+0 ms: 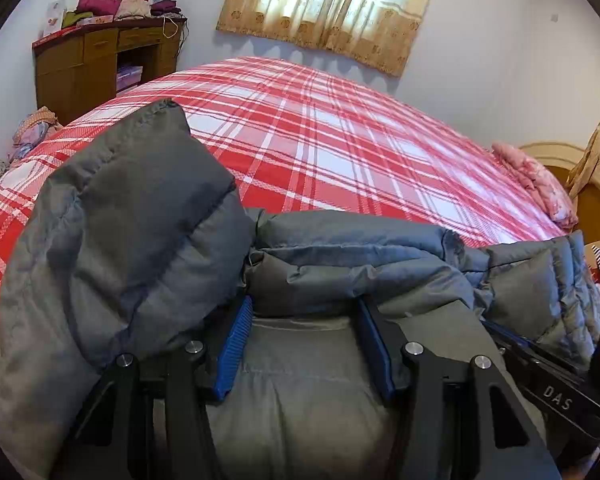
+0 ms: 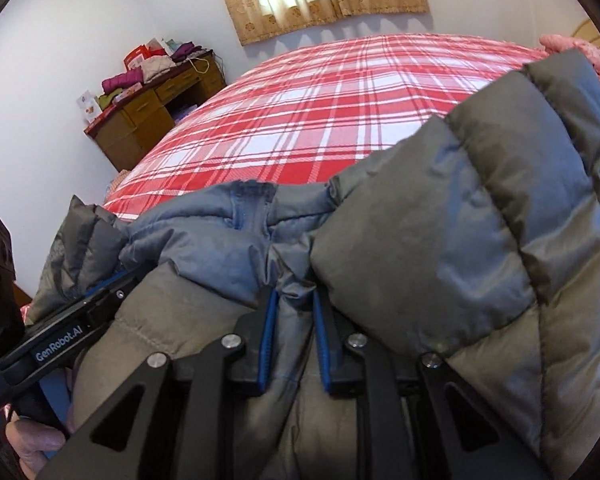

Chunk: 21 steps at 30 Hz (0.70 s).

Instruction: Fold large clothes

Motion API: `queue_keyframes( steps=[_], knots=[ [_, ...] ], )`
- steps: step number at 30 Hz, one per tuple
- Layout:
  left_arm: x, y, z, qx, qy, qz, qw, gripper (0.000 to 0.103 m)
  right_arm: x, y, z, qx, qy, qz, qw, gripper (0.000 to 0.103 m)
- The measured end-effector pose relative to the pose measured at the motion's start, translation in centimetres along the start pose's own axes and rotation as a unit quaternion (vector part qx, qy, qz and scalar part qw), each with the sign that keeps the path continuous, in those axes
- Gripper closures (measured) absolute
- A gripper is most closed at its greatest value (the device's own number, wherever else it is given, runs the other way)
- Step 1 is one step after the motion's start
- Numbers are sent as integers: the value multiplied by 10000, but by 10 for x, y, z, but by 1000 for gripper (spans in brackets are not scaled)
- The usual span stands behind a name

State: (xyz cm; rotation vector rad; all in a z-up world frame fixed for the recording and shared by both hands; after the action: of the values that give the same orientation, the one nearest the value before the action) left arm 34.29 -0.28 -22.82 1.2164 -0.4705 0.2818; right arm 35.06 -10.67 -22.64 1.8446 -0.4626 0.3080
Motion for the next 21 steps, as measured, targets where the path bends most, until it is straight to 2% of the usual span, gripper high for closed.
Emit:
queue_keyframes(
  steps=[6,10,13,17,19,21],
  knots=[
    [-1,0,2,177,-59,-78,9998,48,6,12,-4,-171,8,-172,9997,84],
    [3,15,8,317,-194,-279,9989,48,23,61,-4,-313,56,200,9993,84],
    [14,41,5,257,-70,-201,9994,48,37,84,16,-689,-106,278,9972,83],
    [38,73,-11,788,-165,174,9966,48,36,80,60,-1573,-185,88,9873,83],
    [46,77,-26,1023,-101,323,9942,48,26,74,81,-1723,-295,8,9846,83],
    [47,68,-46,1266,41,298,9915,48,11,63,101,-1681,-546,-56,9842,83]
  ],
)
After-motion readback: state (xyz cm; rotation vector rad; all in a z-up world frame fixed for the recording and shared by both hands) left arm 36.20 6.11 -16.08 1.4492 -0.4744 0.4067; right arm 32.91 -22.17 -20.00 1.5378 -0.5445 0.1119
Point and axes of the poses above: each gripper's, at about its wrist camera, not at the fingertips, and y roughly against the way its jaws point, z to its right, x to its top, the point moved 9 cm from there along -y, roughly the way its jaws point, and after that the axes turned 15 degrees about -z, right-handed, at the moved point
